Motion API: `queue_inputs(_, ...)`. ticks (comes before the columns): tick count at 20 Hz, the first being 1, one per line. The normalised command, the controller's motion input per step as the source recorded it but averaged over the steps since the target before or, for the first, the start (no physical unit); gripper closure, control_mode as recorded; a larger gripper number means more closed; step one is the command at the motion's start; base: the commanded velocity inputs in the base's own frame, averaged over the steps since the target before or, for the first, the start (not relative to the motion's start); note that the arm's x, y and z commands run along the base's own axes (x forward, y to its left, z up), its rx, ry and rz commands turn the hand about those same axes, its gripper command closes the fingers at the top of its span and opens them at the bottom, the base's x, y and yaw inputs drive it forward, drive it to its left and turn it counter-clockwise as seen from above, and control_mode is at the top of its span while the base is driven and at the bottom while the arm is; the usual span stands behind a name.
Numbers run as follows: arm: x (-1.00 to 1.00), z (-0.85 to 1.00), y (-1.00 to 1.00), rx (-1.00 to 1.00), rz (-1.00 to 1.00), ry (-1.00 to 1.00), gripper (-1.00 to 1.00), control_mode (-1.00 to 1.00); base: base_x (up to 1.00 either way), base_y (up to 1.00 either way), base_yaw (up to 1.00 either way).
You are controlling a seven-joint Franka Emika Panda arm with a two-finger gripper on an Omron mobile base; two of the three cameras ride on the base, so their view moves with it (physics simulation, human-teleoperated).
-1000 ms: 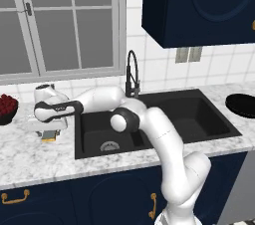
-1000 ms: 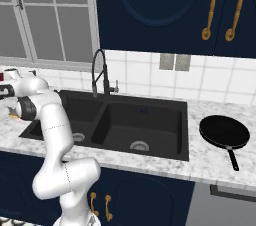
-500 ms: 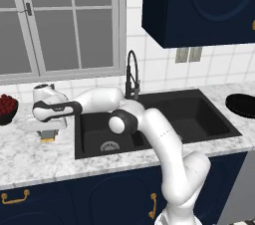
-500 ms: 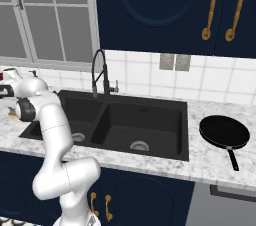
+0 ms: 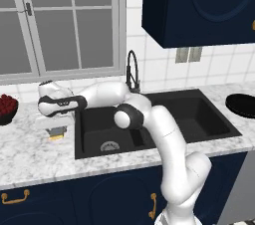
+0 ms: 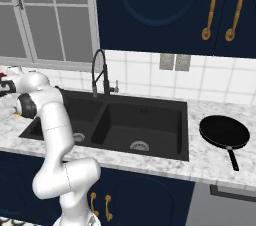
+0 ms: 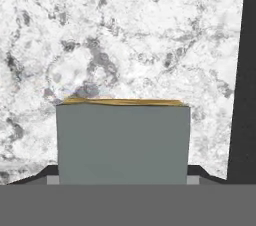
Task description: Pick the pan and sponge and place them into the sink. Then turn on the water.
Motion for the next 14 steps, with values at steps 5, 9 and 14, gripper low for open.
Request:
queue_inputs(5,-0.73,0.09,-1.00,0.06,0.00,-0.05,1.00,-1.00,0.00,0.00,0.00)
queue_inputs(9,-0.98,0.35,-1.00,0.11,0.00,-0.13,1.00,-1.00,0.00,0.00,0.00)
queue_inputs(14,-0.80,0.76,-1.00,0.08,0.00,-0.01,1.00,-1.00,0.00,0.00,0.00)
